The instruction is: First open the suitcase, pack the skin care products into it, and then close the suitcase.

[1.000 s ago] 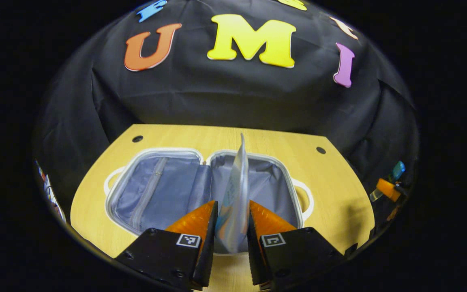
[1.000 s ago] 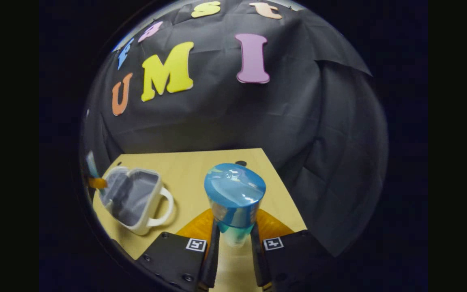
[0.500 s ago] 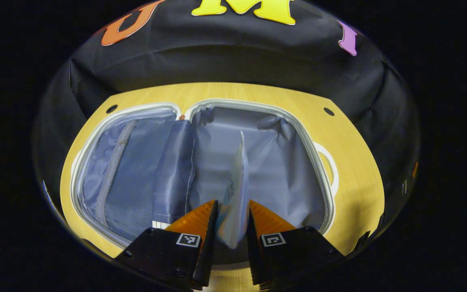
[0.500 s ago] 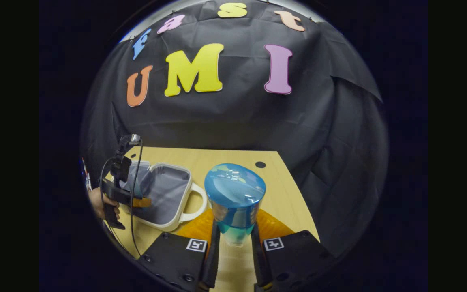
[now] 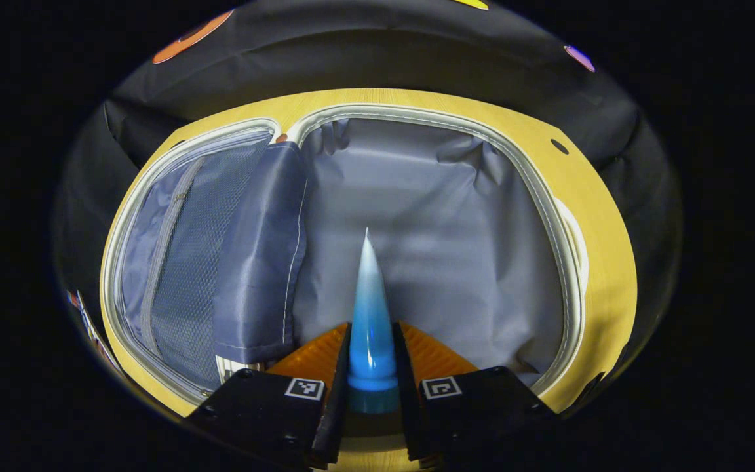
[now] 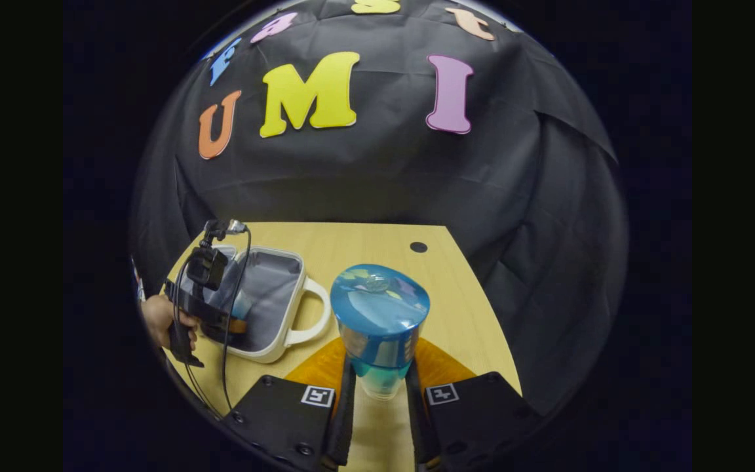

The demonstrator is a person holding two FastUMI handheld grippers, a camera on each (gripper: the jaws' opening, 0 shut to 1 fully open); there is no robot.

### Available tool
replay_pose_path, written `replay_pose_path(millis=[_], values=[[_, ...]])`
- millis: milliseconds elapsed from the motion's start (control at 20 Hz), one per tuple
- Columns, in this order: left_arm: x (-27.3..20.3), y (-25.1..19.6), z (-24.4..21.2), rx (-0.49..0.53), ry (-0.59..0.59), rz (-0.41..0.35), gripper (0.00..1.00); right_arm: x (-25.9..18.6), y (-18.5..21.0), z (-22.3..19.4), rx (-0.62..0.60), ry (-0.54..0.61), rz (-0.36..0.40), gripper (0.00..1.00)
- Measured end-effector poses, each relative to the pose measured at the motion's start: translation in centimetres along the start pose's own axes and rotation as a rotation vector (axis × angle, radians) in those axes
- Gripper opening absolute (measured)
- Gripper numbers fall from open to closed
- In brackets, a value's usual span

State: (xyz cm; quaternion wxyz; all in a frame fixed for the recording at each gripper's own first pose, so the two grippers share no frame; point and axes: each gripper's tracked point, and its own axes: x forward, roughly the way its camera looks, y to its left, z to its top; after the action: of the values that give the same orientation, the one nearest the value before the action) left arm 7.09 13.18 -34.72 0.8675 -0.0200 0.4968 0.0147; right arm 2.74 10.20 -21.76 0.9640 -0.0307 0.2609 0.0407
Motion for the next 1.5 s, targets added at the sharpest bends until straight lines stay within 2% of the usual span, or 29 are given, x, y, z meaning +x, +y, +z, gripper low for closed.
replay_pose_path(millis=[200,250,300,350,400,500,550,600,850,1100,1150,1300,1500], values=[[0.2,-0.1,0.1,0.001,0.001,0.008,0.4,0.5,0.7,0.2,-0.008,0.013,0.025,0.34],[0.2,-0.2,0.1,-0.003,-0.001,0.008,0.42,0.8,1.1,0.5,-0.007,0.013,0.037,0.31],[0.1,-0.4,0.2,-0.012,-0.008,0.001,0.42,1.0,1.6,0.8,0.0,0.016,0.051,0.34],[0.2,-0.5,0.2,-0.024,-0.012,-0.006,0.53,1.4,2.1,1.1,0.004,0.018,0.065,0.34],[-0.1,-1.3,0.2,-0.041,-0.014,-0.038,0.47,1.8,2.7,1.5,0.004,0.016,0.075,0.34],[-1.2,-2.0,0.1,-0.042,-0.024,-0.046,0.72,2.6,4.2,2.6,-0.006,0.008,0.102,0.34],[-2.1,-1.9,0.4,-0.036,-0.046,-0.023,0.91,2.9,5.1,3.2,-0.019,0.001,0.118,0.34],[-3.4,-1.8,0.9,-0.03,-0.092,-0.014,0.95,3.2,6.2,4.0,-0.036,-0.01,0.135,0.34],[-12.9,1.3,4.3,-0.012,-0.405,0.042,0.95,4.9,12.3,6.6,-0.072,-0.033,0.233,0.34],[-22.6,5.9,7.4,-0.045,-0.753,0.021,0.96,7.1,19.4,3.9,-0.085,0.065,0.311,0.34],[-24.3,6.7,8.0,-0.043,-0.801,0.021,0.96,7.6,20.6,2.8,-0.089,0.093,0.323,0.31],[-28.5,8.9,7.9,-0.024,-0.891,0.035,0.95,9.2,23.5,-1.0,-0.12,0.183,0.33,0.34],[-30.4,11.2,8.2,-0.024,-0.96,0.066,0.95,10.2,24.7,-4.9,-0.124,0.296,0.308,0.34]])
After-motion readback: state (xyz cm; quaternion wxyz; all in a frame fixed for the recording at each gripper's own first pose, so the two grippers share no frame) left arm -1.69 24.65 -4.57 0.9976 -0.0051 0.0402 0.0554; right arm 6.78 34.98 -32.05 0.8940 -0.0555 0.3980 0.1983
